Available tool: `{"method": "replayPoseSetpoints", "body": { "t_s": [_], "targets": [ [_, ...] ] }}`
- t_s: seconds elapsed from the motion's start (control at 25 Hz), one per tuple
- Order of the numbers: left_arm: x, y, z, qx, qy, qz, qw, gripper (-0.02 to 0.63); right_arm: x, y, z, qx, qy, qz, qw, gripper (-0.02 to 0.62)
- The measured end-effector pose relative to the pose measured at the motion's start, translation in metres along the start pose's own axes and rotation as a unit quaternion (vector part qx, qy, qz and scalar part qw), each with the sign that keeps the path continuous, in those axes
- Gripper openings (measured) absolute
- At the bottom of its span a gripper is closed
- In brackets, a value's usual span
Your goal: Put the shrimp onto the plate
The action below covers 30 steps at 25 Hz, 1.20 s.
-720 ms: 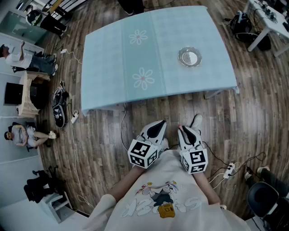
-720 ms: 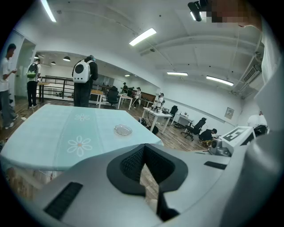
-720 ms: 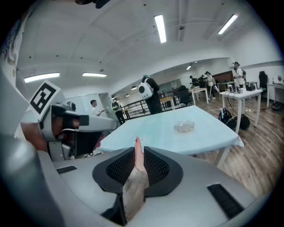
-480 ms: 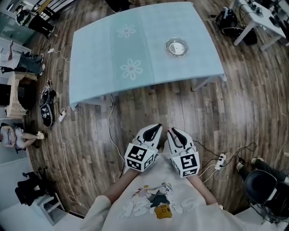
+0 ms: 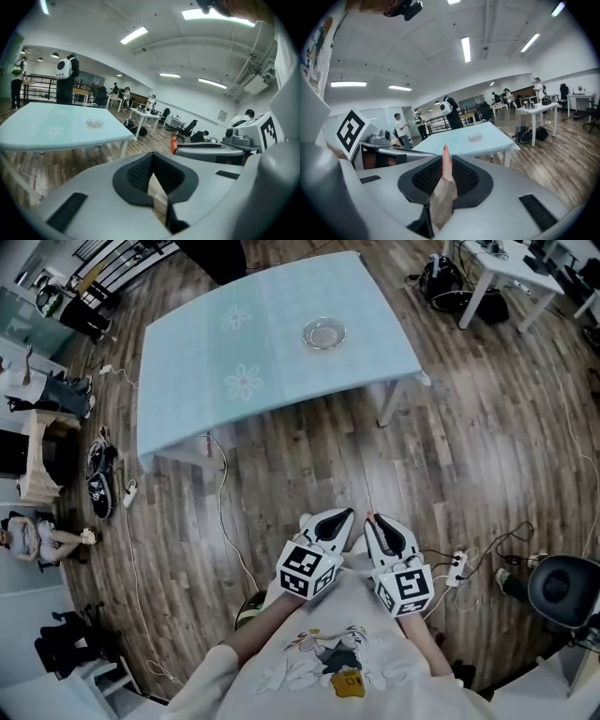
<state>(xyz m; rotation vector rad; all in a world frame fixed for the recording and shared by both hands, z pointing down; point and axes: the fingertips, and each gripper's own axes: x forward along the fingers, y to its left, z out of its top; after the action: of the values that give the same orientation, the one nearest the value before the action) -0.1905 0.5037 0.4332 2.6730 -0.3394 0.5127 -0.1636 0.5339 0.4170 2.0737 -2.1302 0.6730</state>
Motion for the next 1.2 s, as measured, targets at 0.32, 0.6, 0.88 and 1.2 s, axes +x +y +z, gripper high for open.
{"method": "replayPoseSetpoints", "body": {
  "t_s": [0.32, 0.6, 0.88, 1.2],
  "targets": [
    [0.018, -0.055, -0.03, 0.035, 0.023, -0.006, 0.9991, 0.008, -0.049, -0.022, -0.019, 0.013, -0.032, 0.011, 0.999, 0.083],
    [0.033, -0.051, -0.027, 0.038, 0.03, -0.014, 0.9987, 0.008, -0.032, -0.038, -0.013, 0.028, -0.03, 0.003, 0.999, 0.083],
    [0.067, -0.005, 0.004, 0.011, 0.021, -0.026, 0.9994, 0.008, 0.018, -0.067, 0.016, 0.031, -0.019, -0.03, 0.999, 0.083],
    [0.071, 0.108, 0.078, 0.002, -0.018, -0.005, 0.9998, 0.008, 0.118, -0.061, 0.077, 0.021, -0.021, -0.033, 0.999, 0.083]
  ]
}}
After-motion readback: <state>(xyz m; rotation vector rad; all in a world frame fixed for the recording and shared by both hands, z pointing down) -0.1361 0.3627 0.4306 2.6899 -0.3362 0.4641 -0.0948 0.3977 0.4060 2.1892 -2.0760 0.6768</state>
